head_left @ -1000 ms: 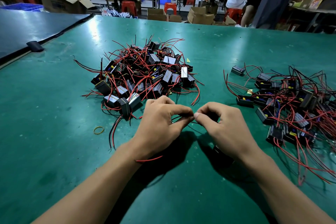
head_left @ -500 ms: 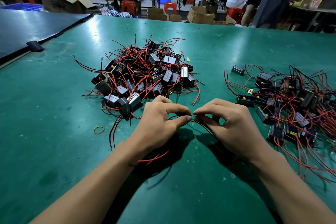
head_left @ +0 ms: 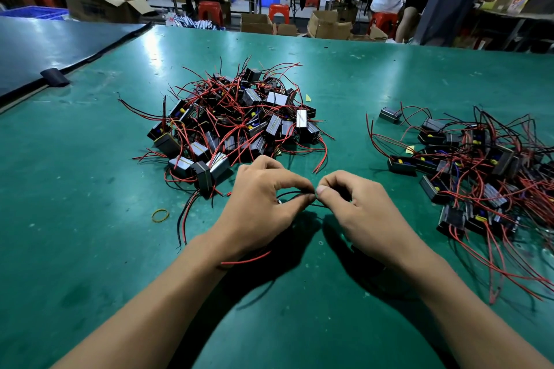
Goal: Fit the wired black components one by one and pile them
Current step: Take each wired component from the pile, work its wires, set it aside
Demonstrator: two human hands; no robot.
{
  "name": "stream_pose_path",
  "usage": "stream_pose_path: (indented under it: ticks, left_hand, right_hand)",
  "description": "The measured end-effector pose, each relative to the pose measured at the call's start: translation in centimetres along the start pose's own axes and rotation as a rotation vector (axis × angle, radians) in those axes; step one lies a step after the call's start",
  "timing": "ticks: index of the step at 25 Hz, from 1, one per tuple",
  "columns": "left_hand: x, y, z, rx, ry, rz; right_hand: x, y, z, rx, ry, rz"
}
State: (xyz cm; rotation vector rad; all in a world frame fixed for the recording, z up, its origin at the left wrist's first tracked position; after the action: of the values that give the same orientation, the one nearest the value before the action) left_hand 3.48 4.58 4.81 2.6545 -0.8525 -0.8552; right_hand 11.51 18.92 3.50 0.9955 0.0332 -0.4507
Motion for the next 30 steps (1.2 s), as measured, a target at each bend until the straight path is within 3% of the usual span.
stream_pose_path:
  ticks: [4, 8, 11, 14, 21, 30]
  left_hand:
    - [-0.5, 1.8, 0.6, -0.033, -0.060, -0.184]
    - [-0.5, 3.5, 2.0, 0.016, 0.147, -0.404]
    - [-0.5, 3.0, 3.0, 0.058, 0.306, -0.301]
    - [-0.4, 1.8, 3.5, 0.240, 0.427, -0.133]
    - [0.0, 0.0, 2.9, 0.762, 0.592, 0.016]
    - [0.0, 0.0, 2.8, 0.736, 0.573, 0.003]
  right_hand:
    - [-0.2, 1.2, -0.1, -0.151, -0.079, -0.086]
    - [-0.3, 0.8, -0.9, -0.066, -0.195, -0.025]
    - [-0.2, 0.0, -1.3, -0.053, -0.235, 0.105]
    - [0.0, -0.4, -1.1, -0.257, -0.274, 0.246]
    - [0.1, -0.3, -0.5, -0.589, -0.288, 0.281]
    - [-0.2, -0.1, -0.6, -0.906, -0.391, 0.250]
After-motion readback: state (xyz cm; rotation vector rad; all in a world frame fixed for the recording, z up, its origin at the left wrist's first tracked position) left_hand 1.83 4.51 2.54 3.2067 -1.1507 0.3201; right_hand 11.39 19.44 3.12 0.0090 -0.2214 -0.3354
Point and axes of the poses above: each hand's wrist, its own x-axis away from the middle knuckle, its own y-axis out of the back of the hand, z = x × y, the point moved 4 cm from there along -x, towards the middle knuckle, and after that the axes turned 15 degrees about x, right-handed, at the moved point
